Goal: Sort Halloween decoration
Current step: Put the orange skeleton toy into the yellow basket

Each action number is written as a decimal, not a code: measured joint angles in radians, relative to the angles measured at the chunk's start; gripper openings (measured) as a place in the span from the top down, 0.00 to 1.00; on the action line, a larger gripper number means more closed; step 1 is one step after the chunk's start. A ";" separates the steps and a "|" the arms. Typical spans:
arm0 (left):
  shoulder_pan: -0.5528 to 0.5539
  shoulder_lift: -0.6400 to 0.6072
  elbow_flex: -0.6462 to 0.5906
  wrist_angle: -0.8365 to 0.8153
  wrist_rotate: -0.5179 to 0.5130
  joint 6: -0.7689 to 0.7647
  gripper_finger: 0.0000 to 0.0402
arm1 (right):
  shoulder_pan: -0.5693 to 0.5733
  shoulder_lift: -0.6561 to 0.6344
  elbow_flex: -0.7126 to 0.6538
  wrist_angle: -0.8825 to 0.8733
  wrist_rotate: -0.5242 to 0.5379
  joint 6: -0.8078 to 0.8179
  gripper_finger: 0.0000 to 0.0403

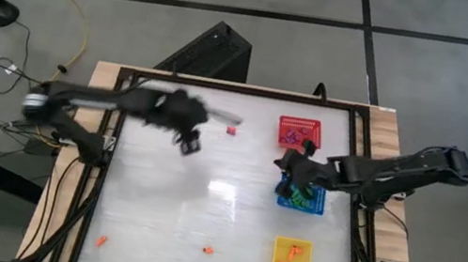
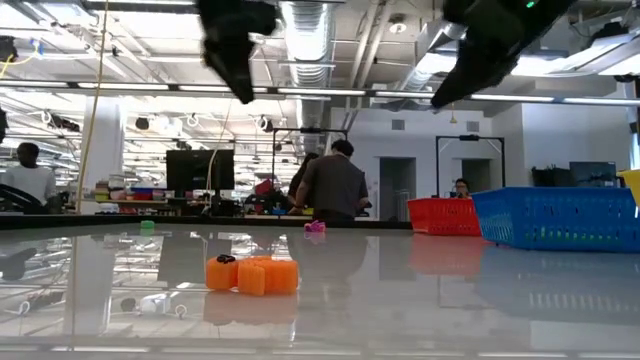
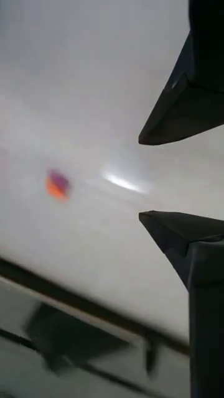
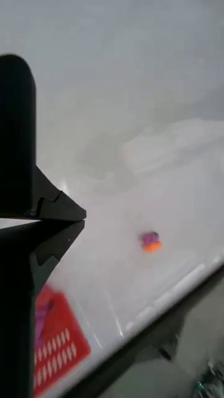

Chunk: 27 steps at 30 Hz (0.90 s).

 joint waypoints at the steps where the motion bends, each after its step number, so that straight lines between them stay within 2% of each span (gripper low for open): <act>1: -0.035 -0.076 -0.112 0.104 0.001 -0.021 0.57 | -0.014 0.020 0.000 0.022 -0.018 -0.001 0.92; 6: -0.214 -0.405 -0.643 0.773 0.011 -0.049 0.57 | -0.097 0.133 0.000 0.235 -0.085 -0.083 0.92; 9: -0.279 -0.502 -0.892 1.167 0.015 0.013 0.57 | -0.148 0.207 0.000 0.400 -0.145 -0.147 0.92; 11: -0.292 -0.537 -1.001 1.327 0.014 0.049 0.57 | -0.186 0.259 0.000 0.515 -0.203 -0.185 0.92; 14: -0.282 -0.566 -1.086 1.395 0.011 0.085 0.57 | -0.254 0.339 0.000 0.682 -0.300 -0.202 0.92; 18: -0.242 -0.576 -1.100 1.364 0.043 0.129 0.57 | -0.346 0.446 0.016 0.805 -0.410 -0.155 0.91; 23: -0.199 -0.578 -1.100 1.358 0.139 0.157 0.57 | -0.443 0.578 0.133 0.763 -0.474 -0.155 0.83; 27: -0.179 -0.578 -1.100 1.343 0.181 0.158 0.57 | -0.485 0.719 0.304 0.618 -0.486 -0.170 0.72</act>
